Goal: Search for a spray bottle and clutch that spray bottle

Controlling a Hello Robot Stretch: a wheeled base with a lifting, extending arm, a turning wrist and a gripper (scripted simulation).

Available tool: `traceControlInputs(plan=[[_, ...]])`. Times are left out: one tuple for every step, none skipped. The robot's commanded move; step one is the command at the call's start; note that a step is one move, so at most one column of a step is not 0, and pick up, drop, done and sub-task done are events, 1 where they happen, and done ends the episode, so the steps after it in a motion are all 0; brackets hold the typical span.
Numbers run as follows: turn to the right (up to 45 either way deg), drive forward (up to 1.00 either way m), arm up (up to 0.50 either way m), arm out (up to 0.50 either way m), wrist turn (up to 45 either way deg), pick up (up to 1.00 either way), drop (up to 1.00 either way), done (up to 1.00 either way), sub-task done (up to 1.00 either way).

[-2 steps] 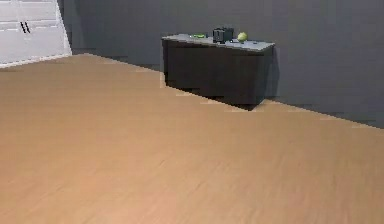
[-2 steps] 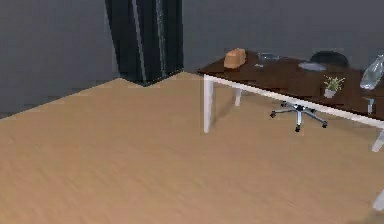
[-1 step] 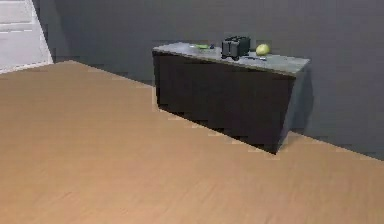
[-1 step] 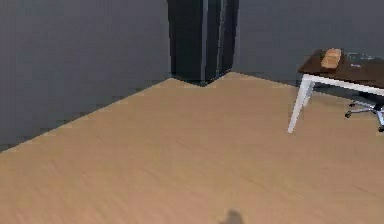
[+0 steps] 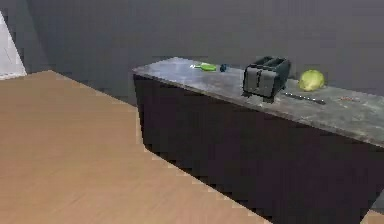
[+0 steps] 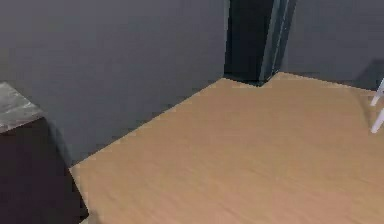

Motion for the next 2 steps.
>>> traceControlInputs(plan=[[0.0, 0.65, 0.0, 0.0, 0.0, 0.0, 0.0, 0.0, 0.0], [-45.0, 0.0, 0.0, 0.0, 0.0, 0.0, 0.0, 0.0, 0.0]])
